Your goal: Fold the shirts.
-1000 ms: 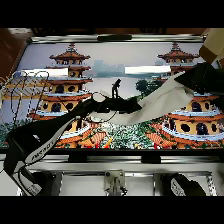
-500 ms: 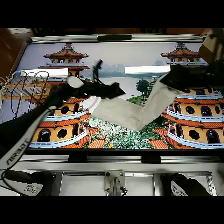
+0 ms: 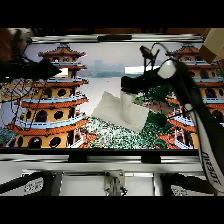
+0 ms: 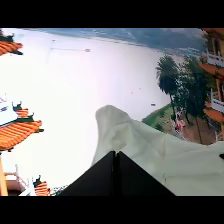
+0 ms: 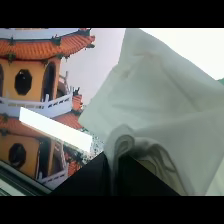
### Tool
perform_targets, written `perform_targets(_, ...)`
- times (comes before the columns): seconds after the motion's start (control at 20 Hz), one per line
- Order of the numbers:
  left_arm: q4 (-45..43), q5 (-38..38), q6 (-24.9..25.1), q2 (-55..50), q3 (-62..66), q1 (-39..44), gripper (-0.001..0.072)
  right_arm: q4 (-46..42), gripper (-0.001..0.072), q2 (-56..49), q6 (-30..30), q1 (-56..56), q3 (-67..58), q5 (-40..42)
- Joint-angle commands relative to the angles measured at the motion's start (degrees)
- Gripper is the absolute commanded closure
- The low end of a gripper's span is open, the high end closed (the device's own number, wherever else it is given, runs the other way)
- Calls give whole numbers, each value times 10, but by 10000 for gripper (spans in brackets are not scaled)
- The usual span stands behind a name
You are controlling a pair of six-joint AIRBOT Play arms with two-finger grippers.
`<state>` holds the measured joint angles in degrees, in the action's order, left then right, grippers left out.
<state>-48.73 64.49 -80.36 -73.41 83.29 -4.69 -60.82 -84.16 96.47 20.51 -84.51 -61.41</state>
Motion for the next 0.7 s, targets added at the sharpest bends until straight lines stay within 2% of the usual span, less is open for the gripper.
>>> perform_targets(0.0,-19,50,-3,35,0,-63,671,21,648,-79,43,41,0,86)
perform_targets(0.05,-18,51,-3,36,0,-62,671,27,647,-96,58,47,0,96)
perform_targets(0.1,-19,51,-3,36,0,-57,672,38,559,-112,64,54,0,109)
perform_targets(0.15,-19,51,-3,35,0,-52,672,55,175,-123,63,57,0,119)
perform_targets(0.2,-19,50,-2,35,0,-47,671,72,32,-128,52,57,0,122)
perform_targets(0.3,-19,51,2,35,0,-39,671,66,32,-116,30,39,-1,101)
perform_targets(0.4,-19,50,2,35,0,-37,671,14,32,-83,21,-1,-1,40)
perform_targets(0.6,-19,50,15,35,0,-38,671,-157,33,-36,21,-112,9,-197)
perform_targets(0.65,-19,50,16,35,0,-38,671,-166,33,-32,21,-134,30,-228)
